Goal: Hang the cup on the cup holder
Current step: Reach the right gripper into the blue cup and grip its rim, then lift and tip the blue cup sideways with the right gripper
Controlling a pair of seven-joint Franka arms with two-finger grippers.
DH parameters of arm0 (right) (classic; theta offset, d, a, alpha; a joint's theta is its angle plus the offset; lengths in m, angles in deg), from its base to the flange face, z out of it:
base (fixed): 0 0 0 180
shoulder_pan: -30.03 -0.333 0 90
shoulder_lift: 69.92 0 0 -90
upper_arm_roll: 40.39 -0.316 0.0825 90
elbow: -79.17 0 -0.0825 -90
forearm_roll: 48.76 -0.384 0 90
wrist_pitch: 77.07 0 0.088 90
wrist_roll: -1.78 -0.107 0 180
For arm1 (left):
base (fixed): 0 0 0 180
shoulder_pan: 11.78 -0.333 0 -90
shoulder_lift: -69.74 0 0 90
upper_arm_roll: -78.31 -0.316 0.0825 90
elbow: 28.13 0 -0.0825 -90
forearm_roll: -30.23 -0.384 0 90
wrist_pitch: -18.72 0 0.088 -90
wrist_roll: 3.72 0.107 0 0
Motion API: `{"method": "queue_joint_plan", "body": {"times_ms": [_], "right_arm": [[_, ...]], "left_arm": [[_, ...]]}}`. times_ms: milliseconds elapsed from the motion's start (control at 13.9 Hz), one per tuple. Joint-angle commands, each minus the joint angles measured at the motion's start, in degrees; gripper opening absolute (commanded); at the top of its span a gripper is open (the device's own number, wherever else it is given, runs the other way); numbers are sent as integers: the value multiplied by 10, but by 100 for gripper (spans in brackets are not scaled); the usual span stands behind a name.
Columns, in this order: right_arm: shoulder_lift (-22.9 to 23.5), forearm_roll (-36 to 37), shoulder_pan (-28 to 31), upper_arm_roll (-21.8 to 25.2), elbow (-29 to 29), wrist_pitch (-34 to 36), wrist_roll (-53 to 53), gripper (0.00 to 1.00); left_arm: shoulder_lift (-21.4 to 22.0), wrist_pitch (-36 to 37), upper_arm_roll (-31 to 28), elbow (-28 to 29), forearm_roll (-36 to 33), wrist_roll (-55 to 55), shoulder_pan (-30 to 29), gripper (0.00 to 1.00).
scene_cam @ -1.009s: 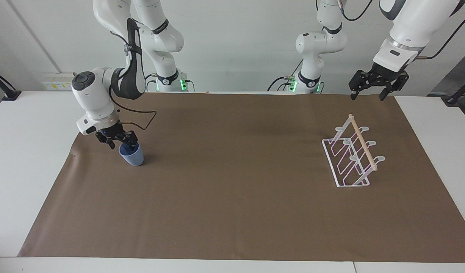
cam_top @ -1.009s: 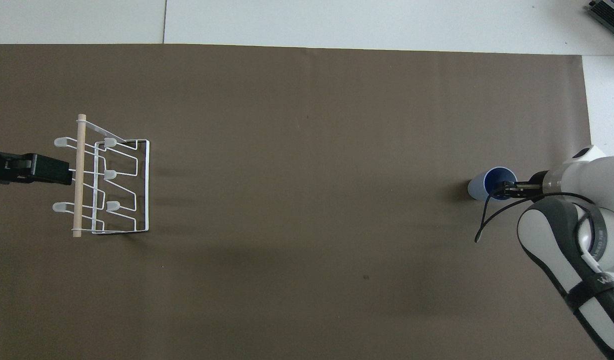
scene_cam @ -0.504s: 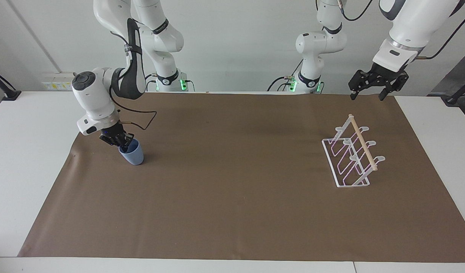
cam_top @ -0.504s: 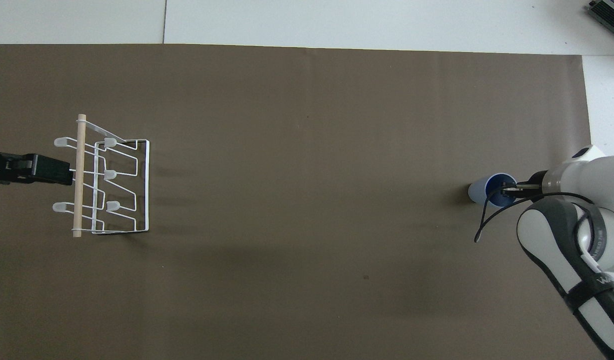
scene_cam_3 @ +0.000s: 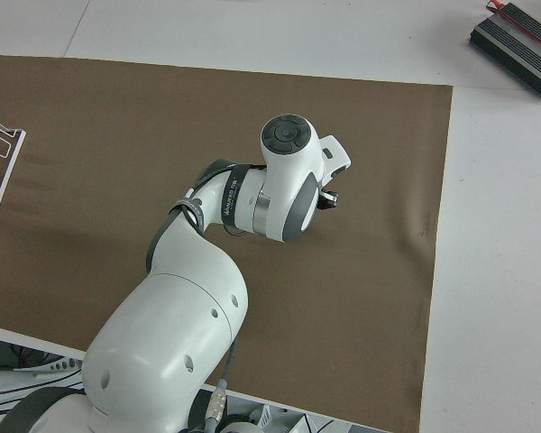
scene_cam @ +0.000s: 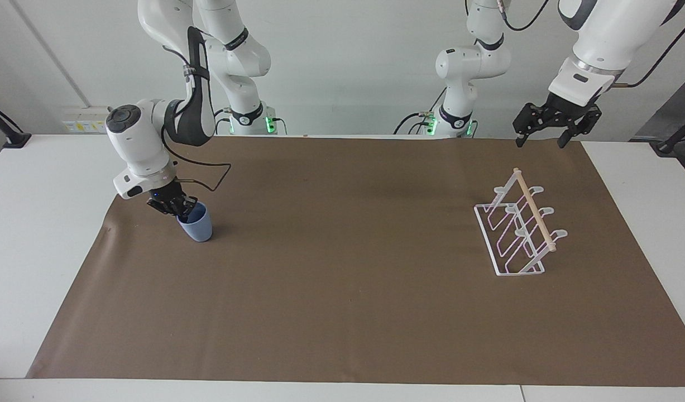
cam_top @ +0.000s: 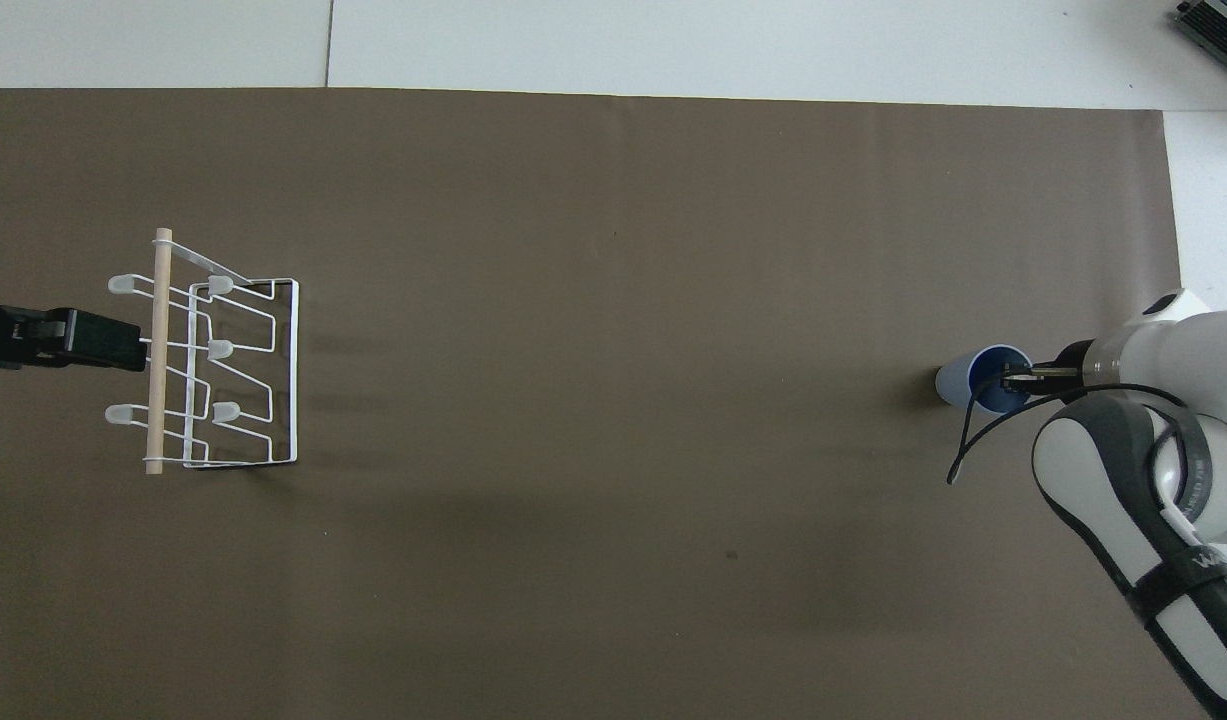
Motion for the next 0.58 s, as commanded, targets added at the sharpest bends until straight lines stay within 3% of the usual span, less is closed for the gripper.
{"method": "queue_joint_plan", "body": {"times_ms": [0,504], "right_arm": [[3,-6,-2,1,-17,6,12,0],[23,6,-11,-1,-134,137,12,0]], "left_arm": [[10,5,-7,9,5,-1,4,100],[11,14,-12,10,4,0,-2,100]]}}
